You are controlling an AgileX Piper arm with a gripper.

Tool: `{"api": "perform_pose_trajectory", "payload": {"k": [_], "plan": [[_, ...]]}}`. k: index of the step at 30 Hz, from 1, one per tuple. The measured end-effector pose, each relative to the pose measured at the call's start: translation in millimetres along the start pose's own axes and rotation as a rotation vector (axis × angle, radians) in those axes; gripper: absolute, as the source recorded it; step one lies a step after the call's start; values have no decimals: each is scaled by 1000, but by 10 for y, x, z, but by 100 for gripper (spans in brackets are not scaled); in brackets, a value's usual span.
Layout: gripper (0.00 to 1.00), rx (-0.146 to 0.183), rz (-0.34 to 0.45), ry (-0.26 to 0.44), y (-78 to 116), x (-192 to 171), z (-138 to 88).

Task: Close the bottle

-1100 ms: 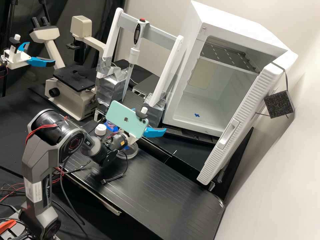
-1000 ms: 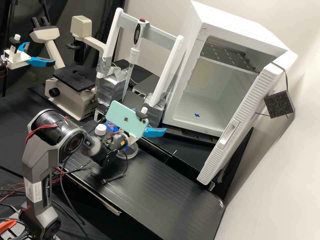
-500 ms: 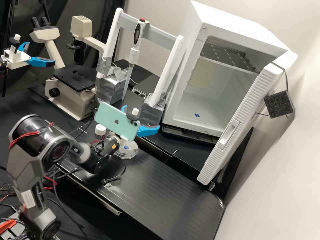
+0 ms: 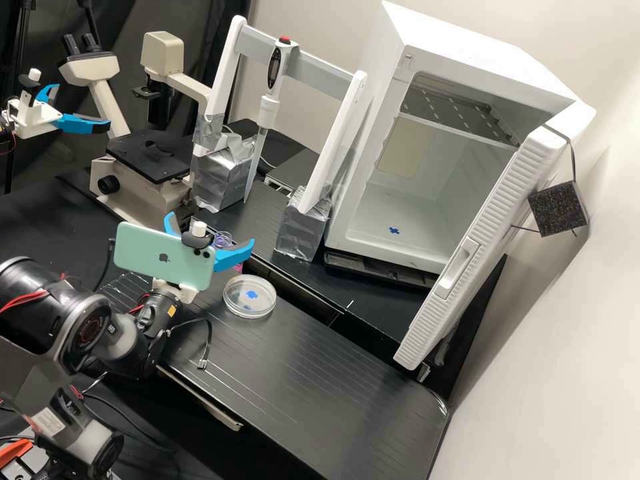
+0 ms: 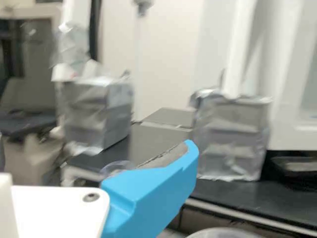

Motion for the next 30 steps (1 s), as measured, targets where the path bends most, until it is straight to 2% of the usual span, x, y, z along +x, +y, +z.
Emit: {"api": "perform_pose_trajectory", "payload": {"k": [6, 13, 14, 24, 30], "plan": [[100, -36, -65, 0, -149, -33, -18], [100, -39, -102, -50, -230, -6, 68], [0, -39, -101, -59, -226, -6, 84], [0, -7, -75, -100, -177, -3, 162], [0, -9, -80, -95, -181, -3, 158]]}}
